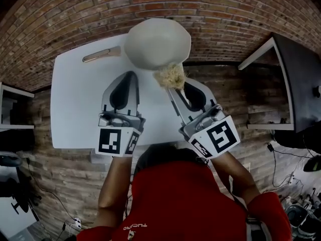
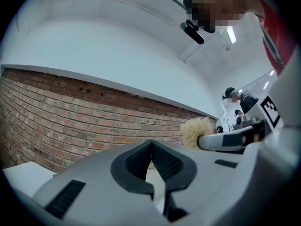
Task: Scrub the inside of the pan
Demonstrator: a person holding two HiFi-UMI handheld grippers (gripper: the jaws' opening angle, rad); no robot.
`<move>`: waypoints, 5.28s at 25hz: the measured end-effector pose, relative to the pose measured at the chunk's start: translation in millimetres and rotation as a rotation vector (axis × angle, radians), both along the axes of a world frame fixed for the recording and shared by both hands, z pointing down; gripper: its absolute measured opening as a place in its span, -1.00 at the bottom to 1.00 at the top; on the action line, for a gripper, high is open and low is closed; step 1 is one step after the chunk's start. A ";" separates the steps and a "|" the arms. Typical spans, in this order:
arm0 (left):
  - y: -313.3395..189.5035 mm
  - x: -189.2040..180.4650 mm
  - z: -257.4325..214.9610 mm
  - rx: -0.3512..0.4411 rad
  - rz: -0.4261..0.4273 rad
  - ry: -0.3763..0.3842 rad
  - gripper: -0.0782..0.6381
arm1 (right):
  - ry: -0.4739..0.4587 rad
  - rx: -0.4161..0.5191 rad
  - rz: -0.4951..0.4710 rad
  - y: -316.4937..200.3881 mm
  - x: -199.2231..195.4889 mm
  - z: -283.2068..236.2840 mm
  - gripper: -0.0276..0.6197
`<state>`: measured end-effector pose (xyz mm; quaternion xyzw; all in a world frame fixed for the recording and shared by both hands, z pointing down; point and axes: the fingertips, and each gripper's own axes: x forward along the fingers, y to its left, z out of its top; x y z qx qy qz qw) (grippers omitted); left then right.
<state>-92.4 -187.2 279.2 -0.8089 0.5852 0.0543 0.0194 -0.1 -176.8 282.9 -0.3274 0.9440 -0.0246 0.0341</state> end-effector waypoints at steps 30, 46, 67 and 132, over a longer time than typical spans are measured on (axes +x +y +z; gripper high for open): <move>-169.5 -59.2 44.9 -0.018 0.032 -0.057 -0.75 | 0.229 -0.237 0.132 -202.2 -74.9 54.0 -0.68; -240.4 -88.6 90.7 -0.066 0.019 -0.042 -0.74 | 0.603 -0.669 0.076 -298.3 -124.5 209.5 -0.68; -248.3 -91.8 96.3 -0.077 0.016 -0.027 -0.74 | 0.760 -0.863 0.205 -328.2 -75.6 278.7 -0.68; -209.1 -74.0 91.1 -0.067 0.046 -0.044 -0.74 | 1.025 -0.929 -0.038 -220.4 -47.9 268.3 -0.68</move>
